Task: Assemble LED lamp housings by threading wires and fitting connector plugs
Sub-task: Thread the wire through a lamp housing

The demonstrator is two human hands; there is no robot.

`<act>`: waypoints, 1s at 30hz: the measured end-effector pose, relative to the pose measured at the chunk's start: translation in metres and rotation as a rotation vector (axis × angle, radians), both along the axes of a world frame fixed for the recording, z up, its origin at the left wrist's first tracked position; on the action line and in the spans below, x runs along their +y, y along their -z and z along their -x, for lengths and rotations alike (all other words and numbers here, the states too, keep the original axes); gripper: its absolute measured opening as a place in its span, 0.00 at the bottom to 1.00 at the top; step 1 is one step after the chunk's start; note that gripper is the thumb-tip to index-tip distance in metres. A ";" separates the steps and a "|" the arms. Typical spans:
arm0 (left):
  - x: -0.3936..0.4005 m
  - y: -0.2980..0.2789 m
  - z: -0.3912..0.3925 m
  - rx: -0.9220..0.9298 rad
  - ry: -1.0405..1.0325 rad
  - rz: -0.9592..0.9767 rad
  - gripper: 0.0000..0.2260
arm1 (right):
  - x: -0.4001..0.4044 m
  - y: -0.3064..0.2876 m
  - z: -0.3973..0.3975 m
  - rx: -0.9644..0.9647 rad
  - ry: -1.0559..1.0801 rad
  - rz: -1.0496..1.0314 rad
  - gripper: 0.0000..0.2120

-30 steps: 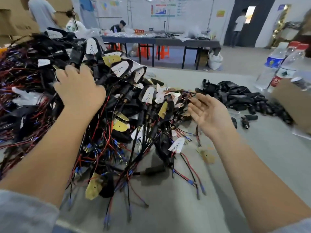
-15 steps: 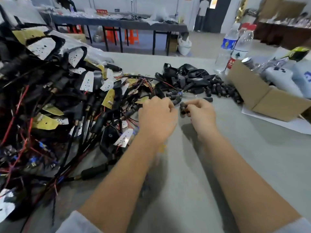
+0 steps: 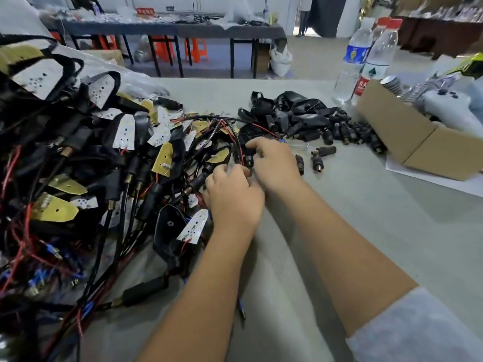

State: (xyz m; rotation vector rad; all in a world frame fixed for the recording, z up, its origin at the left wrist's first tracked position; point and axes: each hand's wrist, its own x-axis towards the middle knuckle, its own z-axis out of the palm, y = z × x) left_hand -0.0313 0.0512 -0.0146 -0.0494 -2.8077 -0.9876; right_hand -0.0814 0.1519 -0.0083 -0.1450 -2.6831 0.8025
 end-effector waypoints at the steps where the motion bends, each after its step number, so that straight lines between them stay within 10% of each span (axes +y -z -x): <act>1: -0.003 0.000 0.002 -0.019 0.006 0.051 0.13 | -0.005 0.001 0.003 -0.059 -0.027 -0.056 0.20; 13: 0.000 0.007 0.007 0.052 0.009 0.052 0.14 | 0.016 -0.002 -0.009 0.178 0.320 0.154 0.08; 17: 0.004 0.002 0.011 0.150 0.085 -0.529 0.14 | 0.010 -0.013 -0.028 0.238 -0.032 0.283 0.02; 22: -0.002 -0.005 0.024 -0.158 -0.104 -1.399 0.17 | -0.007 -0.019 -0.041 0.023 -0.397 0.353 0.07; 26: -0.009 -0.005 0.030 -0.152 -0.251 -1.523 0.04 | -0.011 -0.018 -0.032 0.033 -0.190 0.783 0.08; 30: -0.004 -0.005 0.025 -0.106 -0.200 -1.497 0.08 | -0.012 -0.001 -0.013 -0.116 0.045 0.390 0.10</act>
